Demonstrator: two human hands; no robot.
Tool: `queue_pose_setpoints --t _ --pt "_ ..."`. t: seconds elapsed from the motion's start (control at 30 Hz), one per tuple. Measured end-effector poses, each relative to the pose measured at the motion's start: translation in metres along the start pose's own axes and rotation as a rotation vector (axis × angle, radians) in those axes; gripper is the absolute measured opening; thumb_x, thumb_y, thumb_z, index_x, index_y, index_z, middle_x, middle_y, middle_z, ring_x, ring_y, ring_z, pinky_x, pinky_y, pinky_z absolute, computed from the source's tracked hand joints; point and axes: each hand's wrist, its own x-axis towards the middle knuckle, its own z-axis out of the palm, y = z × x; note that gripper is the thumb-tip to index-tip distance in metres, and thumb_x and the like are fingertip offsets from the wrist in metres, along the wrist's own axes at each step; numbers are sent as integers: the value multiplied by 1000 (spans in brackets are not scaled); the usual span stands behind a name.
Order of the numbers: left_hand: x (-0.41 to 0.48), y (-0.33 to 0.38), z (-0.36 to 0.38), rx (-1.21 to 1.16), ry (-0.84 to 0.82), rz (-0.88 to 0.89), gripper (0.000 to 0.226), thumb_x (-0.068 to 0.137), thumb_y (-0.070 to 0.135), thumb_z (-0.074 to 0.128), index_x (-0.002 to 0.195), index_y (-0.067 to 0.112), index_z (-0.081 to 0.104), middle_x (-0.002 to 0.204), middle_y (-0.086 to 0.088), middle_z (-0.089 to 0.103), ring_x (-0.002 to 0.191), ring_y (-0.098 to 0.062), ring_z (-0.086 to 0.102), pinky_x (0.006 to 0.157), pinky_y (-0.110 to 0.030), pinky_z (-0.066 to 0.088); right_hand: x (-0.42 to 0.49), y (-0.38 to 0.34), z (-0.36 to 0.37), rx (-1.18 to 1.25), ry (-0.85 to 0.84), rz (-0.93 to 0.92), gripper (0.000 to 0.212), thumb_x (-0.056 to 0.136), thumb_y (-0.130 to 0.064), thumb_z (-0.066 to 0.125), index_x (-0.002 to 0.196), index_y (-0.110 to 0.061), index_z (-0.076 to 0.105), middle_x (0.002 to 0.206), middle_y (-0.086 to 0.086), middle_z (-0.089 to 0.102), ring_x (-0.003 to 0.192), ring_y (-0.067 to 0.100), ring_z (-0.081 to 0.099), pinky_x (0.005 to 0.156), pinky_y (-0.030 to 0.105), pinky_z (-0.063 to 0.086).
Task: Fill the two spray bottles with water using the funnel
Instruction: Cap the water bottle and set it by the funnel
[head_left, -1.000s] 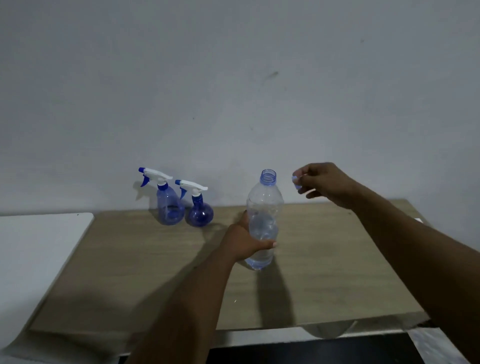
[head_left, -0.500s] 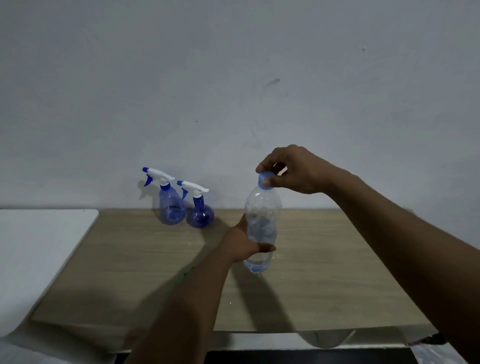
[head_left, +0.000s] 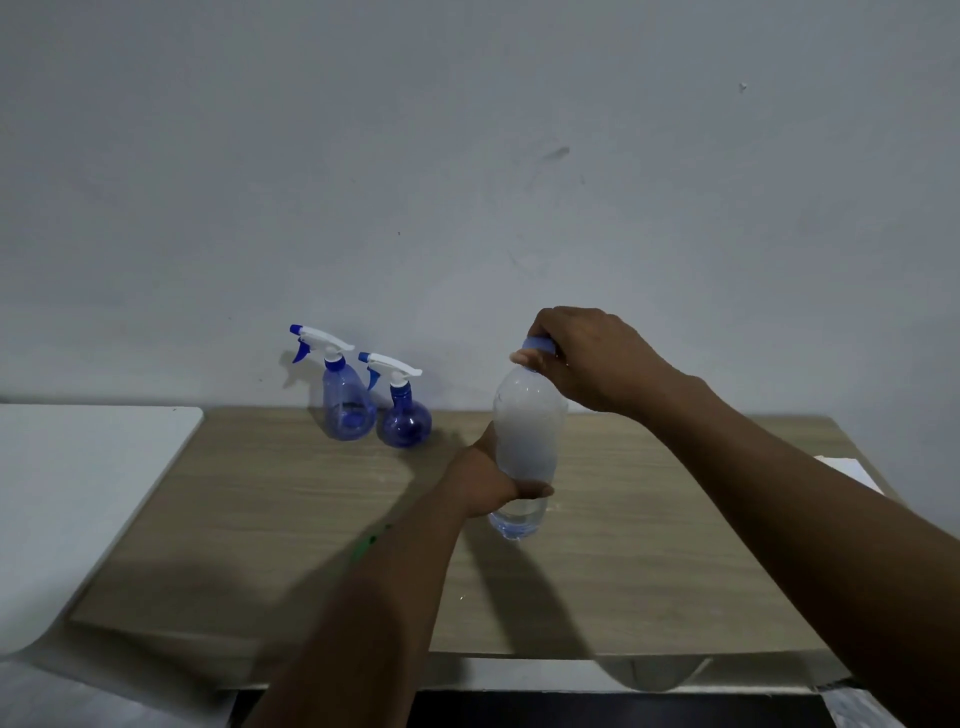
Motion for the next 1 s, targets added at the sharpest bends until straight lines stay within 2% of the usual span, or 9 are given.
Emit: queue_pose_setpoints --t 0.13,0.27,0.4,0.57,0.63,0.73,0.8,0.93,1.0 --pt "-7 8 -5 -18 9 2 100 49 92 67 132 40 50 121 13 65 105 -11 64 93 -38 57 4 0 6 -141 75 52 52 91 -73 37 87 -23 50 82 -7 57 68 15 53 59 30 44" --pt "-8 10 -6 25 2 -1 99 49 95 61 129 36 52 114 10 66 100 -12 64 88 -39 58 -10 4 19 286 60 48 47 93 -66 42 99 -22 59 88 -9 62 79 13 60 71 36 53" --pt "-5 7 -2 20 -13 -6 101 51 100 51 125 33 55 110 10 66 98 -9 64 89 -38 58 -15 3 32 368 174 148 55 84 -74 49 98 -22 62 86 -8 66 80 14 63 73 38 55" --pt "-14 16 -13 12 -37 -13 102 56 84 72 138 30 46 129 8 61 114 -12 59 99 -37 52 -13 -4 45 533 291 288 51 76 -70 69 80 -21 55 75 -8 64 74 12 63 70 38 55" --pt "-18 22 -20 -22 -76 -56 99 63 63 85 142 23 41 135 4 56 120 -14 55 102 -33 48 -17 -6 57 595 276 298 48 76 -68 70 87 -23 57 80 -10 64 78 8 63 74 34 55" --pt "-22 11 -27 -16 -139 -60 93 78 48 82 149 15 33 145 -6 50 120 -15 52 98 -24 46 -28 -10 79 696 213 366 54 75 -66 72 107 -25 59 100 -10 67 93 5 65 80 27 54" --pt "-30 -5 -37 56 -113 -110 110 64 59 86 150 17 31 142 0 52 118 -14 55 94 -26 48 -34 -14 90 776 212 432 62 71 -67 74 114 -27 57 108 -8 68 99 6 66 80 22 51" --pt "-60 -52 -58 112 -95 -181 96 62 43 92 143 21 44 128 16 50 104 -3 53 71 -8 46 -38 -22 98 876 278 527 70 64 -66 80 116 -25 57 111 -7 68 98 2 66 77 17 50" --pt "-75 -72 -67 228 -51 -234 112 54 60 88 148 31 36 142 7 45 122 -13 50 92 -25 51 -39 -25 100 904 303 552 75 62 -65 82 117 -22 57 112 -4 68 97 2 67 77 15 51"
